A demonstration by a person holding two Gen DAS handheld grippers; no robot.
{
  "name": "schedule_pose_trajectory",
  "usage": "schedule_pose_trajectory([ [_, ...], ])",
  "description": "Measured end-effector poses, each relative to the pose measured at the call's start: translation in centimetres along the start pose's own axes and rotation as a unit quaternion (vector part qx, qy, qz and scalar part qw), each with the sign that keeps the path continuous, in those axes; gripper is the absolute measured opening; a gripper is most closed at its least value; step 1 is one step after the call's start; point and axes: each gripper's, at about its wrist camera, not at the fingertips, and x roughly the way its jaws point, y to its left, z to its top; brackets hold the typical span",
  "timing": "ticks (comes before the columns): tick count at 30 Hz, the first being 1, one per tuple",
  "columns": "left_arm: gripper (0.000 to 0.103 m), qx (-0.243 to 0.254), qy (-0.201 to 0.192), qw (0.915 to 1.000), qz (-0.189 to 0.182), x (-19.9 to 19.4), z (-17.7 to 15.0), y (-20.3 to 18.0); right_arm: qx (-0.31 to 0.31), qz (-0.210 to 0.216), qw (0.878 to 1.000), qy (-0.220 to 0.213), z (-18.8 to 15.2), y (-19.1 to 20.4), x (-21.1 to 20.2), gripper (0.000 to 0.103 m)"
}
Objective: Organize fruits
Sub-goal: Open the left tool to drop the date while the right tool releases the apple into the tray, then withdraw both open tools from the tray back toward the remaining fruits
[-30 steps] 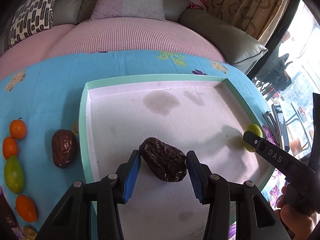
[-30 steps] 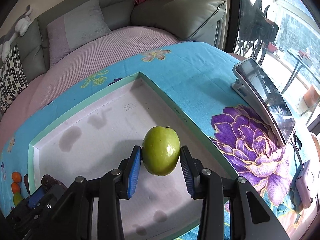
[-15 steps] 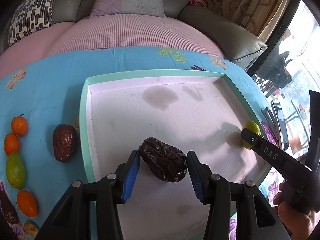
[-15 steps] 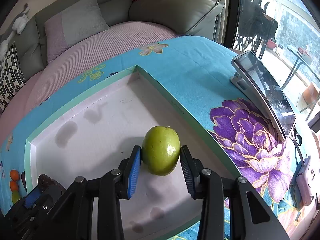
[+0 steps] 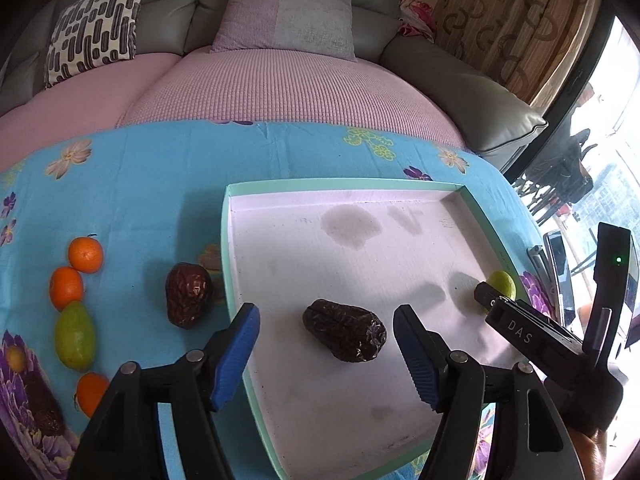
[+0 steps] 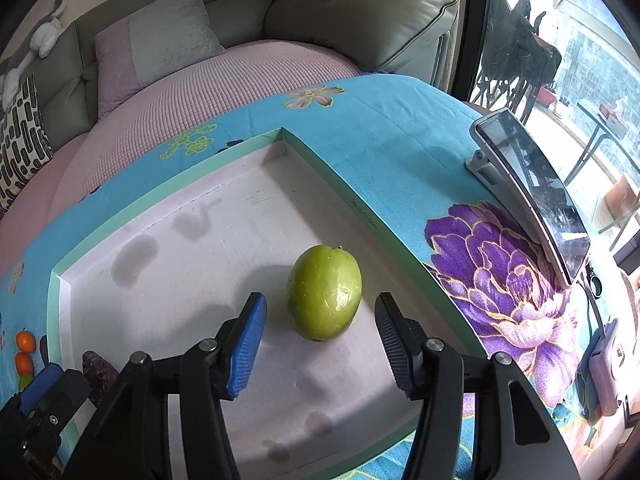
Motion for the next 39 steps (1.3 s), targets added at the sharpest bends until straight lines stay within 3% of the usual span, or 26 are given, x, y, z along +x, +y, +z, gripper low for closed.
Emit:
schedule_pose_trajectory([
  [3,0.076,-0.022,-0.010,0.9990,0.037,-0.5,0.2,1.8,-0.004,-0.001,1.000,-0.002,0.0,0.2,-0.2,0.066],
  [5,0.091,-0.037,-0.017,0.9969,0.067,-0.6,0.3,3.2,-0.006,0.000,1.000,-0.004,0.0,0.3,-0.2,0.070],
  [7,0.097,-0.050,-0.021,0.9941,0.094,-0.7,0.3,4.7,-0.008,0.000,1.000,-0.004,0.0,0.3,-0.3,0.070],
  [10,0.097,-0.074,-0.024,0.9907,0.112,-0.9,0.3,6.7,-0.012,0.000,1.000,-0.001,-0.1,0.5,-0.2,0.073],
  [11,0.097,-0.082,-0.025,0.9893,0.118,-0.9,0.2,7.3,-0.014,0.002,1.000,0.001,-0.1,0.6,-0.1,0.082],
  [13,0.103,-0.096,-0.027,0.9862,0.132,-1.3,0.0,8.5,-0.019,0.003,1.000,0.002,-0.1,0.8,-0.1,0.086],
  [19,0.103,-0.129,-0.039,0.9766,0.168,-2.2,-0.4,11.2,-0.031,0.008,0.999,0.000,-0.3,1.4,-0.1,0.087],
  [21,0.103,-0.138,-0.044,0.9734,0.177,-2.4,-0.6,11.8,-0.036,0.010,0.999,-0.001,-0.3,1.6,-0.1,0.092],
  [39,0.103,-0.189,-0.103,0.9501,0.226,-6.3,-2.0,15.3,-0.119,0.041,0.991,-0.042,-0.7,5.8,-2.2,0.093],
])
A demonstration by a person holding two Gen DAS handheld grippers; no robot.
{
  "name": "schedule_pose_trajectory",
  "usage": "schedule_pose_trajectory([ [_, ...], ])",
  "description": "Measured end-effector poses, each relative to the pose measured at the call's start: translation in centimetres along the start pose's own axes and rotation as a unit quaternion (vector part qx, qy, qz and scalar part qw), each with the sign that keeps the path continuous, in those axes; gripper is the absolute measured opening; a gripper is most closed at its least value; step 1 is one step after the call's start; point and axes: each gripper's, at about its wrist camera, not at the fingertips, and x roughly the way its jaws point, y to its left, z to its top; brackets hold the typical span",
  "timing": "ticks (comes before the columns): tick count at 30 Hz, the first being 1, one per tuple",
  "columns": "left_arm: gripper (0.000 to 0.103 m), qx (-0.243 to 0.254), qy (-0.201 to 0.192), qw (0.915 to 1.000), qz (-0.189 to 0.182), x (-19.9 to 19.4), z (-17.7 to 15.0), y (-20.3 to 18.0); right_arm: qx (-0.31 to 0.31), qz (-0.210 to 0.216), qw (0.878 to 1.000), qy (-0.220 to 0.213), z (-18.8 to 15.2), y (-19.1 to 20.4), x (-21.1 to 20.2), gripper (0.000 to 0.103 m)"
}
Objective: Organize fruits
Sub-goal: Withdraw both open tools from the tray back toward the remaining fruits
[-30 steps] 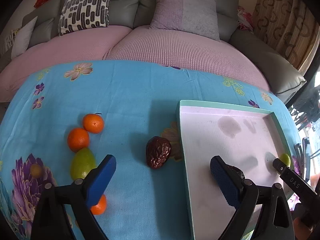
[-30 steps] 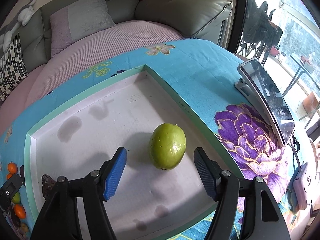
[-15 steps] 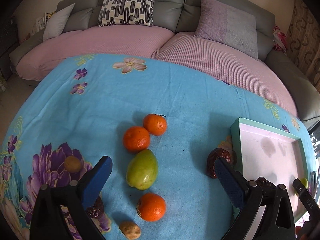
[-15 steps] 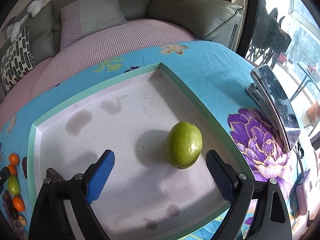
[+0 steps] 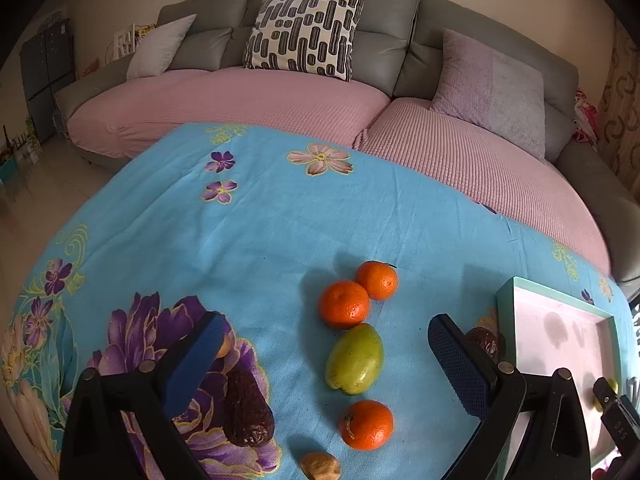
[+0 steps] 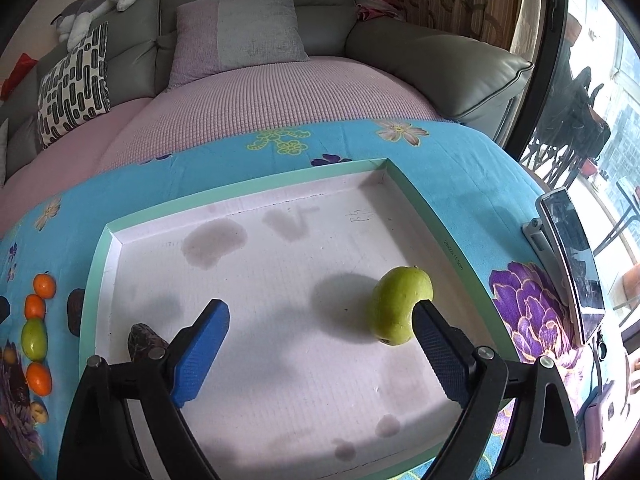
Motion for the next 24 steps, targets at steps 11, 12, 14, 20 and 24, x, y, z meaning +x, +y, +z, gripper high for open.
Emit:
schedule_pose_trajectory([
  [11,0.103,-0.030,-0.027,0.9992,0.001,-0.8,0.1,2.1,-0.033,0.047,0.998,-0.007,0.4,2.9,-0.7,0.093],
  [12,0.103,-0.032,-0.027,0.9991,0.008,-0.8,0.2,2.3,-0.037,0.054,0.998,-0.007,0.4,3.3,-0.7,0.093],
  [14,0.103,-0.043,-0.027,0.9985,0.019,-0.8,0.2,3.0,-0.047,0.068,0.997,-0.006,0.4,4.4,-0.9,0.093],
  [20,0.103,-0.071,-0.033,0.9935,0.084,-1.0,0.7,6.5,-0.090,0.089,0.992,-0.001,0.2,7.7,-0.8,0.093],
  [24,0.103,-0.084,-0.026,0.9910,0.101,-0.5,0.7,8.3,-0.095,0.129,0.987,-0.006,0.1,9.6,-1.1,0.093],
])
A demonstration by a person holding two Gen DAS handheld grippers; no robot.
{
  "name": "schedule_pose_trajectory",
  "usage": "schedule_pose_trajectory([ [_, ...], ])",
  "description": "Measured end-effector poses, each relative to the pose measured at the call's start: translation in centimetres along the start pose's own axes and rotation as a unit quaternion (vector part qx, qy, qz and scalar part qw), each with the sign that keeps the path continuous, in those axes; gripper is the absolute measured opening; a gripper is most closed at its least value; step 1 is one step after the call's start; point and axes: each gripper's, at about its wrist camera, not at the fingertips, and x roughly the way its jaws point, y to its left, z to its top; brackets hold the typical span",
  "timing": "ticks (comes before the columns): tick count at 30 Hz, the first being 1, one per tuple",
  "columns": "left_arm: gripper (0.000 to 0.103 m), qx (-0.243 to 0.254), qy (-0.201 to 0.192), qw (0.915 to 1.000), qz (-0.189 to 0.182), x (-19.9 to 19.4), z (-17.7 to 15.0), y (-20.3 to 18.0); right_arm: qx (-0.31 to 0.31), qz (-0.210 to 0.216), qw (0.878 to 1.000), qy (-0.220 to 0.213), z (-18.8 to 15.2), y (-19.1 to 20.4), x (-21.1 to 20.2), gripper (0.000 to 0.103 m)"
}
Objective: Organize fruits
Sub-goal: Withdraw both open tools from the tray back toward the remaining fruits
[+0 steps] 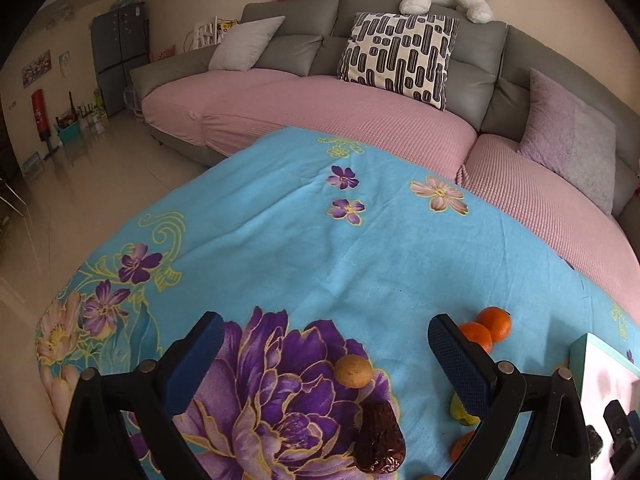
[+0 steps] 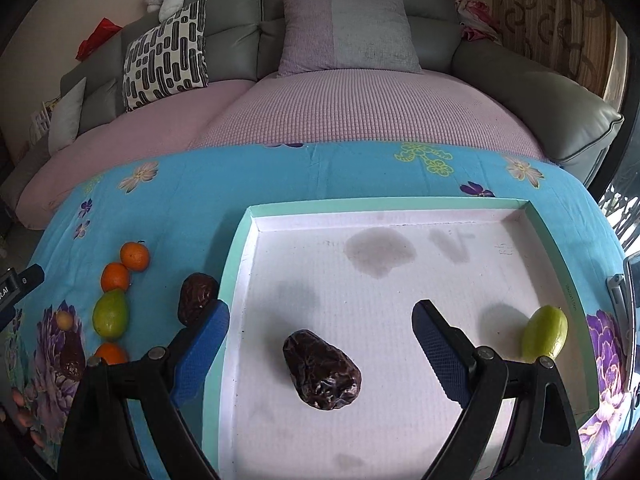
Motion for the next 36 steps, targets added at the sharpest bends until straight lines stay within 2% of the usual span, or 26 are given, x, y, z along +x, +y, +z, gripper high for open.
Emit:
schedule_pose_trajectory([
  [4,0.103,-0.014,0.015,0.9998,-0.008,1.0,0.0,0.9,-0.008,0.020,1.000,-0.016,0.4,2.0,-0.1,0.093],
  [7,0.103,-0.023,0.022,0.9994,-0.015,1.5,0.0,1.4,-0.024,0.033,0.999,-0.011,0.4,3.5,0.2,0.093],
  [10,0.103,-0.028,0.029,0.9990,-0.019,1.9,0.0,1.8,-0.045,0.028,0.999,-0.008,0.3,4.8,0.5,0.093],
  [14,0.103,-0.042,0.038,0.9980,-0.027,2.4,0.1,2.6,-0.045,0.047,0.998,-0.017,0.4,5.4,0.5,0.093],
  [18,0.102,-0.028,0.050,0.9972,-0.048,3.0,0.2,2.2,-0.040,0.052,0.998,-0.012,0.3,5.4,1.0,0.093],
  [21,0.101,-0.018,0.074,0.9939,-0.080,3.9,0.2,1.1,-0.041,0.046,0.998,-0.016,0.4,5.7,1.0,0.093],
  [25,0.086,-0.003,0.095,0.9912,-0.092,4.6,-0.3,0.7,-0.046,0.055,0.997,-0.027,0.6,6.6,0.7,0.093],
  [27,0.084,-0.019,0.111,0.9884,-0.102,5.1,-0.7,1.3,-0.055,0.065,0.996,-0.032,0.7,7.3,0.6,0.092],
  [29,0.080,-0.040,0.124,0.9852,-0.112,5.5,-1.0,2.1,-0.060,0.079,0.995,-0.031,0.6,8.2,0.7,0.087],
  [33,0.074,-0.057,0.130,0.9819,-0.125,5.5,-1.2,3.0,-0.064,0.115,0.991,-0.008,0.2,10.2,1.7,0.086],
  [36,0.067,-0.068,0.131,0.9801,-0.132,5.5,-1.3,3.4,-0.070,0.139,0.988,0.002,-0.1,11.5,2.2,0.071],
])
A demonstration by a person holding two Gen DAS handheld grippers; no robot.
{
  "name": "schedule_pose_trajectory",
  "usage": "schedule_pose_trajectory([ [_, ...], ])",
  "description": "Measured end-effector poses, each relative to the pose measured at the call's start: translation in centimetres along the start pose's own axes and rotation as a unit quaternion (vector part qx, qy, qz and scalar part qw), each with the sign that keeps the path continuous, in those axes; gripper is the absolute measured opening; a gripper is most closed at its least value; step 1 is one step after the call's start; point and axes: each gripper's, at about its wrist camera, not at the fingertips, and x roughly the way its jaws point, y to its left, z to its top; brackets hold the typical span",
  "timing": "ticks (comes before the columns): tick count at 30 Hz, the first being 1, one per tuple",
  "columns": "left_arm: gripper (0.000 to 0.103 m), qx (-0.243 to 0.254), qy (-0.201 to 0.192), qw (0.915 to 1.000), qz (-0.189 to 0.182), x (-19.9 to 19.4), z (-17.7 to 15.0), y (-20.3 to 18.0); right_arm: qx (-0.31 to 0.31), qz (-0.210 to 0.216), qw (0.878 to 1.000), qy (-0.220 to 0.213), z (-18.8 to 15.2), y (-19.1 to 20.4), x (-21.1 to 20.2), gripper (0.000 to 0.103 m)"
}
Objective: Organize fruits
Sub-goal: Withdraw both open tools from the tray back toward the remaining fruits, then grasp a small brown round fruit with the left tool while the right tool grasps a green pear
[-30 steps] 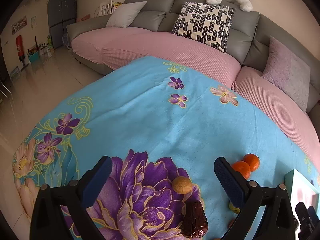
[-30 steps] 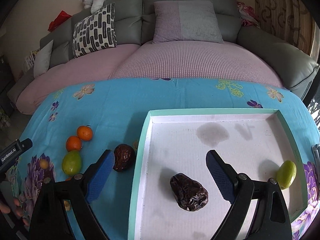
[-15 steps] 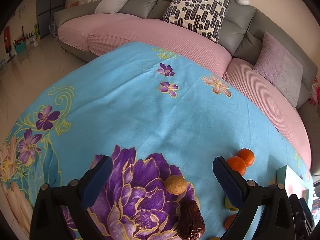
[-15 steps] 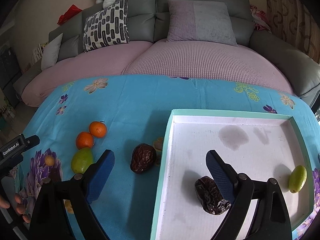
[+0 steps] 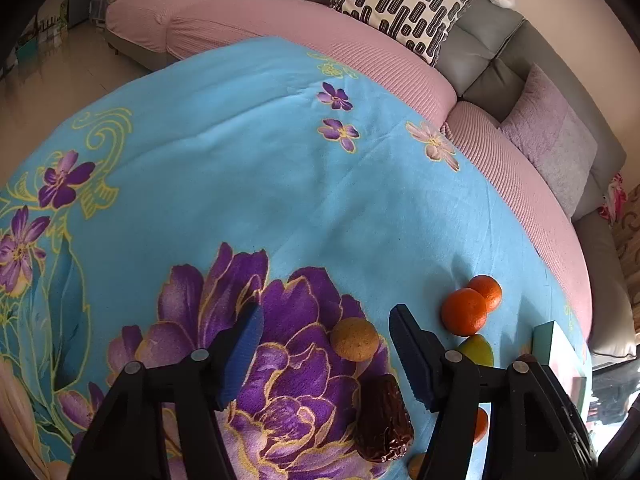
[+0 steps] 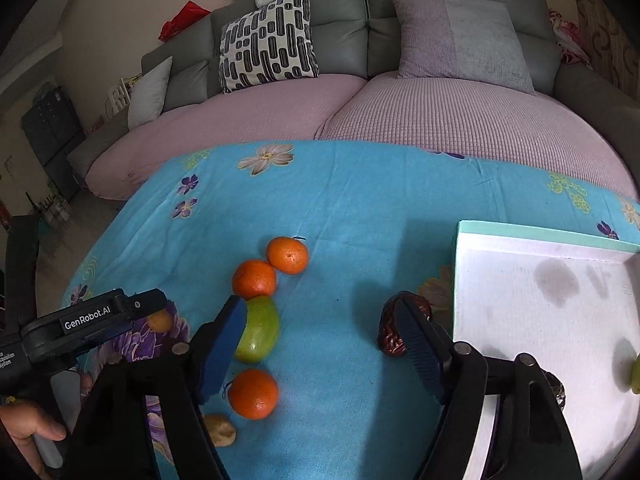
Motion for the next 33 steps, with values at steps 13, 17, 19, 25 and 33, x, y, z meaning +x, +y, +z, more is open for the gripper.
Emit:
schedule_pose_trajectory([
  [13,0.049,0.009,0.015,0.9998,-0.010,0.8,0.1,-0.4,-0.026,0.032,0.998,0.042,-1.0,3.2,3.0,0.060],
  [17,0.042,0.008,0.018,0.9997,-0.014,1.0,0.0,-0.5,-0.022,0.037,0.998,0.047,-1.2,3.1,3.3,0.051],
  [19,0.038,0.013,0.018,0.9997,-0.012,1.0,-0.2,-0.8,-0.015,0.046,0.998,0.048,-1.2,2.9,3.6,0.051],
  [25,0.029,0.012,0.021,0.9994,-0.024,1.3,-0.3,-1.0,-0.003,0.066,0.996,0.055,-1.4,2.6,4.0,0.049],
  [33,0.029,0.004,0.020,0.9993,-0.032,1.4,-0.3,-0.8,0.009,0.087,0.995,0.057,-1.4,2.5,4.3,0.043],
])
